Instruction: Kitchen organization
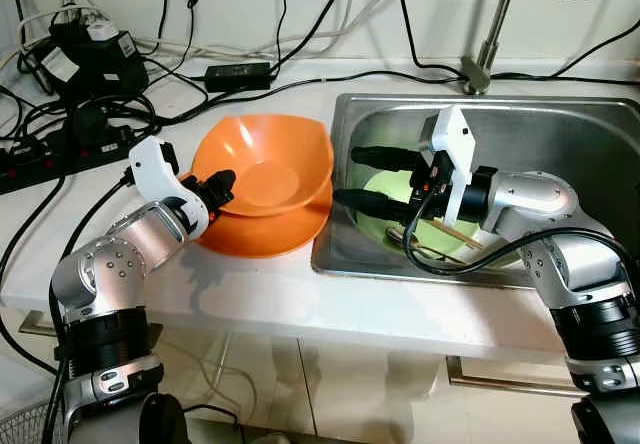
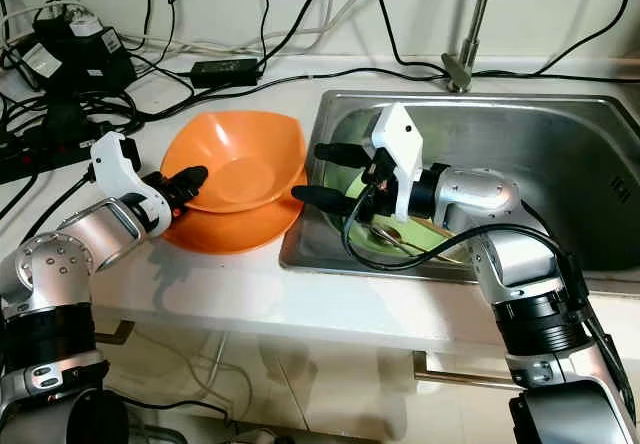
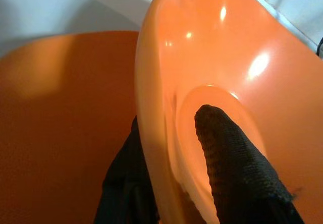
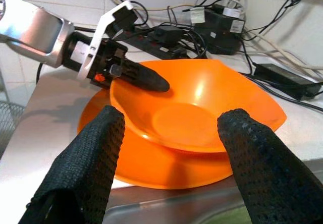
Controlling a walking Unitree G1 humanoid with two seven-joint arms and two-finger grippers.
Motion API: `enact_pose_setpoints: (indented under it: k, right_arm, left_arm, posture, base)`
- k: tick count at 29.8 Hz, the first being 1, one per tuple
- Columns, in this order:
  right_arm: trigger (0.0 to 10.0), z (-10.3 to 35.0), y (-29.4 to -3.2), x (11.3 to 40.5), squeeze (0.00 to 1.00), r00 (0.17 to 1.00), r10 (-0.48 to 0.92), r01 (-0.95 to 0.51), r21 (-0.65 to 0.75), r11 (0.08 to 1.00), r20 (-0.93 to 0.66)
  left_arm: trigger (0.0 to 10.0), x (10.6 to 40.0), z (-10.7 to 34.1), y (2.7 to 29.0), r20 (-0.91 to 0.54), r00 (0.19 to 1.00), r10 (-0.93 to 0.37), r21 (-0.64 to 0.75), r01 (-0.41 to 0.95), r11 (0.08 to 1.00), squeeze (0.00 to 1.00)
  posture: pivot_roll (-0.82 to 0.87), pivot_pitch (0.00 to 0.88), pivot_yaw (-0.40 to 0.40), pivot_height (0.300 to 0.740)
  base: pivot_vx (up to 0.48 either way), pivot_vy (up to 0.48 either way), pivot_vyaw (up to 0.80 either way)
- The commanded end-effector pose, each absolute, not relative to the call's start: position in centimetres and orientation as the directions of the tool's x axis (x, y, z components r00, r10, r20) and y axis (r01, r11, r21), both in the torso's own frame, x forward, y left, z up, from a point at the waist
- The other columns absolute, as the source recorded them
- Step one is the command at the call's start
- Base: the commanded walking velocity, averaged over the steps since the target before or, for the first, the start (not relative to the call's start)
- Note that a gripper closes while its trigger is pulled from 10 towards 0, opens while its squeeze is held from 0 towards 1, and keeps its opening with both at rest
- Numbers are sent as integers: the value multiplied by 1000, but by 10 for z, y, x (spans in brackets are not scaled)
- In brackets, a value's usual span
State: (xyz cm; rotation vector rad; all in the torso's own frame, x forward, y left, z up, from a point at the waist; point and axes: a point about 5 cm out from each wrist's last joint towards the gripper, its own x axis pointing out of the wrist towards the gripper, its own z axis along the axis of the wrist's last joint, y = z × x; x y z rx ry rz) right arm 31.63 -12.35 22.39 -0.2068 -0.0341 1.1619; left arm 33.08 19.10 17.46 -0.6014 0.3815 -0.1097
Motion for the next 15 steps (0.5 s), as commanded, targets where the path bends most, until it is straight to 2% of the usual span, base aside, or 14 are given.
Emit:
enact_pose_setpoints:
  k: [1, 11, 15]
  right_arm:
    - [10000, 227, -125, 319, 0, 423, 905, -894, -187, 406, -56]
    - [10000, 228, -127, 324, 0, 458, 888, -880, -164, 445, -46]
    - [10000, 224, -127, 324, 0, 476, 877, -866, -205, 456, -64]
  left_arm:
    - [0, 331, 183, 192, -297, 933, -202, -576, -6, 818, 0]
    - [0, 333, 185, 193, -286, 938, -198, -596, -12, 803, 0]
    - [0, 334, 189, 197, -251, 958, -142, -568, -27, 823, 0]
  posture:
    - [3, 13, 117, 740]
    - [4, 15, 114, 740]
    - [3, 15, 115, 740]
  base:
    - [0, 0, 0]
    - [0, 0, 0]
    - [0, 0, 0]
